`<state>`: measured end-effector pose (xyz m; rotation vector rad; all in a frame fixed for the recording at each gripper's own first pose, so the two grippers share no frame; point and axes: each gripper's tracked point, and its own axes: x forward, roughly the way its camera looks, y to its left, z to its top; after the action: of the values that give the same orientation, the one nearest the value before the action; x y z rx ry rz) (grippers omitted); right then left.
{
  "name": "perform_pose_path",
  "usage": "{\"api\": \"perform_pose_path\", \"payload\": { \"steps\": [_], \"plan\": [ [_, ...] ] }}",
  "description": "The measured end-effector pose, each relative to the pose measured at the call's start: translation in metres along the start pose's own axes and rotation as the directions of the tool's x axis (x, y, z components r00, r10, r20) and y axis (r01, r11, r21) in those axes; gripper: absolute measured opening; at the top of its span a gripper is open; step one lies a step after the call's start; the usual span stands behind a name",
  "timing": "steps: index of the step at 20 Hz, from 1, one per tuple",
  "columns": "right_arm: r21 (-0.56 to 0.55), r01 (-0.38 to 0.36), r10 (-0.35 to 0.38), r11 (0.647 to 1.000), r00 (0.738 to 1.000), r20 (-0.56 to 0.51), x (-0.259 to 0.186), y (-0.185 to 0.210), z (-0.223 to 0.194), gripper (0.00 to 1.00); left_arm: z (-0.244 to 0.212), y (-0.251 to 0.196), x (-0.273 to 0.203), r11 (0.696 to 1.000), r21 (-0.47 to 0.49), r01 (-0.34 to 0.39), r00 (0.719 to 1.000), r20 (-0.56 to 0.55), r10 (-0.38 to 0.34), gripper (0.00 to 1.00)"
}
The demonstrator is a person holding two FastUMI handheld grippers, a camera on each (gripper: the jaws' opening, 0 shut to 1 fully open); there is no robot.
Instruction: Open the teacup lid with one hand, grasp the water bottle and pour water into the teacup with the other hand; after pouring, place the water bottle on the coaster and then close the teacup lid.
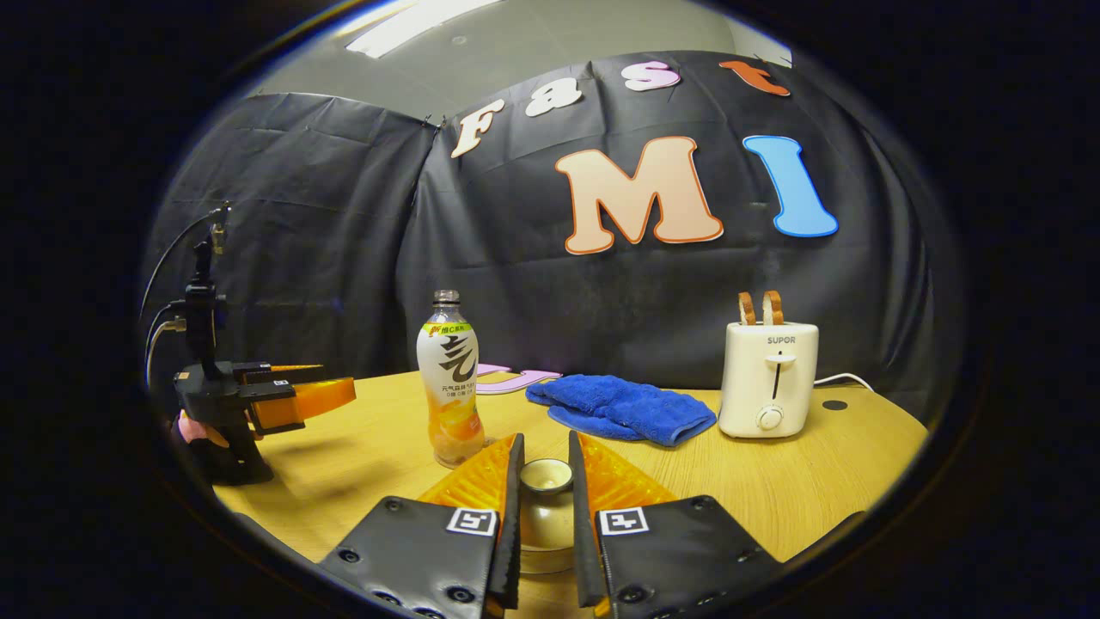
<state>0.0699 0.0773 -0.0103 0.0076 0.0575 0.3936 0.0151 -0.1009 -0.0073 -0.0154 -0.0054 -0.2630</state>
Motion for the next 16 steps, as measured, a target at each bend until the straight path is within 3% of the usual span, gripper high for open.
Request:
{"api": "perform_pose_path", "payload": {
  "steps": [2, 9, 14, 16],
  "plan": [
    [0.001, -0.012, 0.012, 1.0, 0.999, -0.031, 0.004, 0.002, -0.004, 0.31, 0.0, 0.0, 0.0, 1.0, 0.0, 0.0, 1.0, 0.0, 0.0, 0.96],
    [-0.004, -0.039, 0.039, 0.999, 0.993, -0.114, 0.01, 0.008, -0.017, 0.27, -0.001, 0.0, -0.001, 1.0, 0.0, 0.001, 1.0, 0.0, -0.001, 0.96],
    [0.0, -0.059, 0.058, 0.998, 0.99, -0.126, 0.009, 0.011, -0.019, 0.35, 0.0, 0.0, 0.0, 1.0, -0.001, 0.004, 1.0, 0.0, -0.004, 0.96],
    [-0.011, -0.07, 0.068, 0.997, 0.99, -0.121, 0.008, 0.015, -0.018, 0.57, 0.0, 0.0, 0.0, 1.0, -0.001, 0.004, 1.0, 0.0, -0.004, 0.96]
  ]
}}
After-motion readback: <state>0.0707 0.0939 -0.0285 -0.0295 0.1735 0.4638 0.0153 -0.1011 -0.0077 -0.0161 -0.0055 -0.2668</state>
